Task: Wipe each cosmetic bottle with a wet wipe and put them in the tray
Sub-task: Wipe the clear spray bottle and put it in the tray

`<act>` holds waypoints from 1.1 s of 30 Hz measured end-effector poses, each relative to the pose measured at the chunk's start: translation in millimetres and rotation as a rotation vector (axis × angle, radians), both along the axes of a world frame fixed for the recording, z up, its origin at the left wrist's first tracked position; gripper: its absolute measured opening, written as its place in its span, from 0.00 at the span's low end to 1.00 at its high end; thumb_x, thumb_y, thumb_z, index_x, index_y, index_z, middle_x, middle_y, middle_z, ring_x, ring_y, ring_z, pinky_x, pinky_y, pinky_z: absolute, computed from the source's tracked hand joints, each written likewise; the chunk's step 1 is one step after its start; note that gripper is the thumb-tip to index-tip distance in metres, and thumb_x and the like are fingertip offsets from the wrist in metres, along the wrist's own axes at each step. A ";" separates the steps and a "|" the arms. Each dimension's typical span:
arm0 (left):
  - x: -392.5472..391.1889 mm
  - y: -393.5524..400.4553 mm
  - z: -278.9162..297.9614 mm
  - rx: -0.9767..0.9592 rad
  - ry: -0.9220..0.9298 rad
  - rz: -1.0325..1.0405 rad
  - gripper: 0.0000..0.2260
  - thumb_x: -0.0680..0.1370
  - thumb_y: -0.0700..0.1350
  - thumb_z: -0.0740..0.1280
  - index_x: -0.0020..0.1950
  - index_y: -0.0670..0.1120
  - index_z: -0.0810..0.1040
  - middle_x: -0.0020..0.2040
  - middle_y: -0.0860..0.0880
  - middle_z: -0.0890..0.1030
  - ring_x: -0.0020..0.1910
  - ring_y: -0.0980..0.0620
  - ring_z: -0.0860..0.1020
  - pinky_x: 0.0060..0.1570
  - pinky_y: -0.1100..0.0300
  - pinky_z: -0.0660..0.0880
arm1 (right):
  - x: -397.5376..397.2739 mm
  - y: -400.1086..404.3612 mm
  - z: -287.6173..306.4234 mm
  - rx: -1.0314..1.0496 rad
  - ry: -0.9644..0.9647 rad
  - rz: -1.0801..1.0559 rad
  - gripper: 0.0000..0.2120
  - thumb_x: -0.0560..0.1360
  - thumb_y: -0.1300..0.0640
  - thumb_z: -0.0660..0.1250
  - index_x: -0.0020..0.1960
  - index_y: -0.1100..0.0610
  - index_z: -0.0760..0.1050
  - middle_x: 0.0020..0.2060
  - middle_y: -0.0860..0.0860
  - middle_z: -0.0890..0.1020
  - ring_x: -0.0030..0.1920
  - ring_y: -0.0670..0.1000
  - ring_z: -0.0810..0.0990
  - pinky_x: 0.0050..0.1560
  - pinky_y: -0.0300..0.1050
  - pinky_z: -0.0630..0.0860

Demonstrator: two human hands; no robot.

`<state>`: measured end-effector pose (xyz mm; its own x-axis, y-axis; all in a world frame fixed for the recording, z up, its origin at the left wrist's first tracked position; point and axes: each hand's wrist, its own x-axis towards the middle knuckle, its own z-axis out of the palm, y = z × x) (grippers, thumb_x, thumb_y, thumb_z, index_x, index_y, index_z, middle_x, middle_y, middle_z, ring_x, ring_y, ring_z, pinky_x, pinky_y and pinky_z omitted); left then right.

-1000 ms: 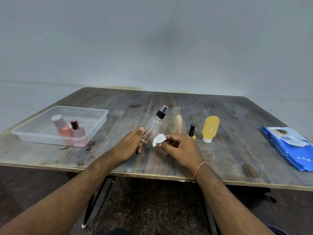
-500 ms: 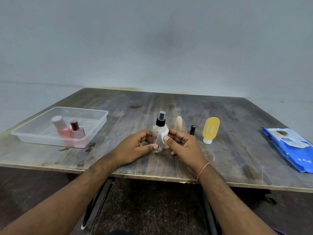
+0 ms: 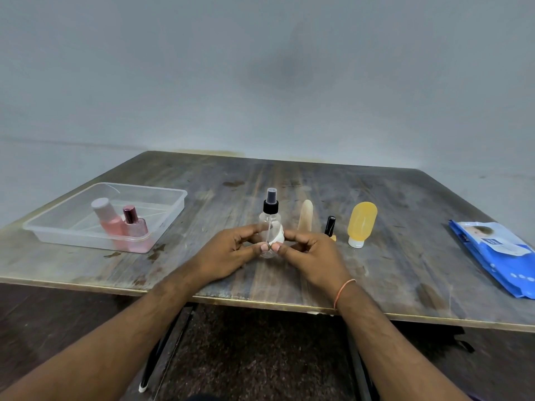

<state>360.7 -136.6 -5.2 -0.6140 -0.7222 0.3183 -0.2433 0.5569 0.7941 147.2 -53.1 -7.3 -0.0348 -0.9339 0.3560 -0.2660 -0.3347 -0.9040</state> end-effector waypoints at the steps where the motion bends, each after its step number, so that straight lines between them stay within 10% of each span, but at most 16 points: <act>1: 0.1 -0.1 0.2 0.001 0.008 0.008 0.21 0.83 0.47 0.71 0.75 0.59 0.75 0.55 0.58 0.88 0.35 0.61 0.80 0.39 0.63 0.80 | 0.3 -0.3 -0.3 0.015 0.023 -0.010 0.11 0.79 0.54 0.77 0.61 0.47 0.87 0.46 0.49 0.91 0.53 0.52 0.89 0.62 0.56 0.83; 8: 1.6 -0.8 1.8 0.032 -0.004 0.031 0.21 0.85 0.46 0.70 0.78 0.51 0.76 0.59 0.55 0.88 0.33 0.61 0.80 0.35 0.64 0.79 | -0.4 -0.1 -1.9 0.006 0.049 -0.015 0.11 0.78 0.51 0.78 0.59 0.48 0.88 0.47 0.48 0.90 0.52 0.50 0.89 0.61 0.58 0.84; 14: 3.3 -0.9 -1.7 -0.060 -0.152 -0.007 0.25 0.84 0.57 0.66 0.82 0.58 0.70 0.63 0.63 0.85 0.65 0.63 0.82 0.67 0.61 0.77 | -0.7 2.7 3.7 -0.101 -0.076 -0.017 0.09 0.81 0.60 0.74 0.59 0.51 0.87 0.38 0.41 0.88 0.38 0.38 0.83 0.42 0.30 0.75; 21: 3.5 2.2 2.7 -0.090 -0.143 -0.012 0.23 0.87 0.60 0.54 0.84 0.64 0.63 0.68 0.60 0.77 0.54 0.68 0.83 0.47 0.72 0.75 | 0.4 0.5 -2.3 0.047 0.021 0.006 0.04 0.78 0.51 0.77 0.50 0.50 0.90 0.38 0.50 0.88 0.40 0.43 0.79 0.45 0.43 0.76; 25: 1.5 8.6 7.5 -0.049 -0.110 -0.018 0.23 0.88 0.54 0.53 0.85 0.59 0.61 0.69 0.63 0.61 0.63 0.69 0.68 0.56 0.53 0.77 | -0.5 -1.0 -3.7 0.054 0.005 -0.008 0.05 0.78 0.50 0.78 0.50 0.51 0.90 0.37 0.48 0.87 0.39 0.43 0.79 0.44 0.42 0.75; 29: 2.4 6.6 6.5 0.003 -0.107 -0.047 0.21 0.89 0.52 0.51 0.83 0.60 0.64 0.62 0.62 0.80 0.63 0.65 0.65 0.52 0.61 0.77 | -0.4 -1.1 -1.4 0.014 -0.137 -0.022 0.08 0.78 0.51 0.78 0.54 0.55 0.89 0.44 0.58 0.89 0.44 0.51 0.84 0.50 0.51 0.81; 33: 1.2 7.5 4.9 0.054 -0.047 -0.068 0.22 0.90 0.47 0.50 0.84 0.51 0.65 0.51 0.61 0.85 0.59 0.58 0.67 0.52 0.60 0.76 | -0.8 0.3 4.3 0.016 -0.242 -0.011 0.12 0.78 0.62 0.76 0.61 0.59 0.86 0.45 0.50 0.89 0.43 0.44 0.85 0.43 0.34 0.78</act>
